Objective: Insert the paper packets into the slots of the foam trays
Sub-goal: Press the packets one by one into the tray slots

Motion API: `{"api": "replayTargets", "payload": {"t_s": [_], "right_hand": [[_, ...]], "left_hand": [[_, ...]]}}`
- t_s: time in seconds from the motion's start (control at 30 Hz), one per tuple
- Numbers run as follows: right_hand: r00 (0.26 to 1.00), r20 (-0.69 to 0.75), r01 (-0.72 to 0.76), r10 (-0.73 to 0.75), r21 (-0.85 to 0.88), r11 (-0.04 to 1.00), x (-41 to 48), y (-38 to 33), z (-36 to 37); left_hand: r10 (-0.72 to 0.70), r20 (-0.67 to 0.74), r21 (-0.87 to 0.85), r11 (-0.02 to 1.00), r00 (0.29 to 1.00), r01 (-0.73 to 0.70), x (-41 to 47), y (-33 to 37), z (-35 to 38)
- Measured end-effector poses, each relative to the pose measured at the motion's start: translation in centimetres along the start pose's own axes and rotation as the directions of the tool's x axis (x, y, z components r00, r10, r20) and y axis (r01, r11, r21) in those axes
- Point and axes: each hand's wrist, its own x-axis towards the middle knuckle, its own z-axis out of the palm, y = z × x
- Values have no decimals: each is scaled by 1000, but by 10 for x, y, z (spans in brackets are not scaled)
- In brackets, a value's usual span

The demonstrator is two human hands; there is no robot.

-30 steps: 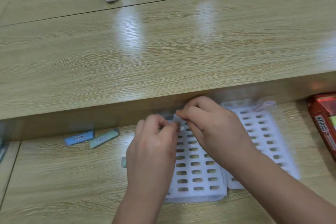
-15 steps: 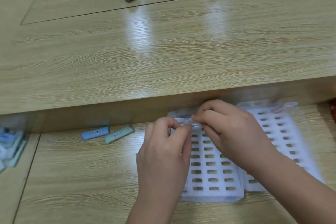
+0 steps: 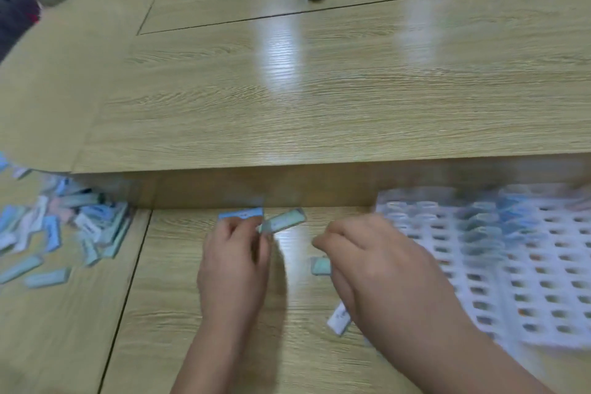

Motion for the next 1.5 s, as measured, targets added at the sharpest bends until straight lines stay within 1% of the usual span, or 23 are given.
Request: {"api": "replayTargets", "payload": {"t_s": [0.03, 0.07, 0.13, 0.2, 0.27, 0.33, 0.4, 0.43, 0.5, 0.6, 0.7, 0.8, 0.87, 0.93, 0.97, 1.03, 1.1, 1.27, 1.4, 1.5], "right_hand": [[997, 75, 4, 2, -77, 997, 6, -7, 9], [990, 137, -15, 34, -142, 990, 10, -11, 15], [974, 198, -56, 111, -265, 963, 19, -15, 25], [957, 250, -46, 148, -371, 928, 24, -16, 34], [948, 271, -43, 167, -412, 910, 28, -17, 41], [935, 299, -55, 189, -404, 913, 32, -20, 47], [924, 323, -76, 202, -363, 929, 35, -26, 48], [931, 305, -98, 199, -316, 944, 35, -27, 50], [930, 307, -155, 200, -165, 974, 30, -28, 46], [959, 214, -209, 185, 93, 974, 15, -19, 21], [944, 108, -328, 311, 359, 874, -10, -5, -13], [888, -26, -384, 459, 507, 772, -45, 15, -42], [837, -104, -415, 537, 519, 747, -68, 34, -58], [790, -157, -428, 593, 551, 716, -87, 55, -71], [774, -176, -420, 609, 576, 701, -95, 66, -76], [768, -201, -418, 608, 562, 714, -106, 86, -81], [770, -210, -427, 602, 533, 731, -113, 101, -81], [798, -144, -431, 585, 541, 722, -119, 117, -61], [859, -98, -409, 502, 456, 790, -119, 120, -49], [885, -88, -387, 458, 409, 826, -119, 125, -49]], "left_hand": [[50, 42, 29, 998, 998, -52, 6, -2, 1], [100, 65, 59, 993, 993, -104, 11, -1, 4], [167, 79, 96, 980, 983, -175, 18, 1, 9], [192, 95, 87, 976, 977, -201, 21, 2, 14], [211, 89, 58, 975, 973, -217, 21, 0, 16], [211, 92, 41, 976, 973, -216, 17, -2, 12], [208, 138, 24, 977, 968, -214, 13, -6, 9], [202, 151, 11, 978, 968, -206, 11, -9, 6], [197, 139, -41, 980, 971, -193, 8, -13, -3], [242, 123, -238, 949, 962, -208, 4, -9, -19], [310, 80, -400, 880, 947, -255, -3, 16, -32], [357, 1, -530, 792, 934, -303, -12, 53, -35], [379, -57, -585, 737, 924, -339, -19, 79, -34], [407, -85, -618, 695, 910, -369, -29, 103, -30], [418, -85, -639, 673, 904, -371, -34, 113, -28], [446, -80, -662, 644, 891, -382, -45, 130, -21], [469, -67, -641, 656, 881, -398, -54, 142, -11], [474, -5, -613, 694, 881, -377, -75, 156, 14], [478, 3, -586, 712, 878, -386, -84, 161, 29], [473, 0, -556, 732, 881, -393, -87, 165, 38]]}}
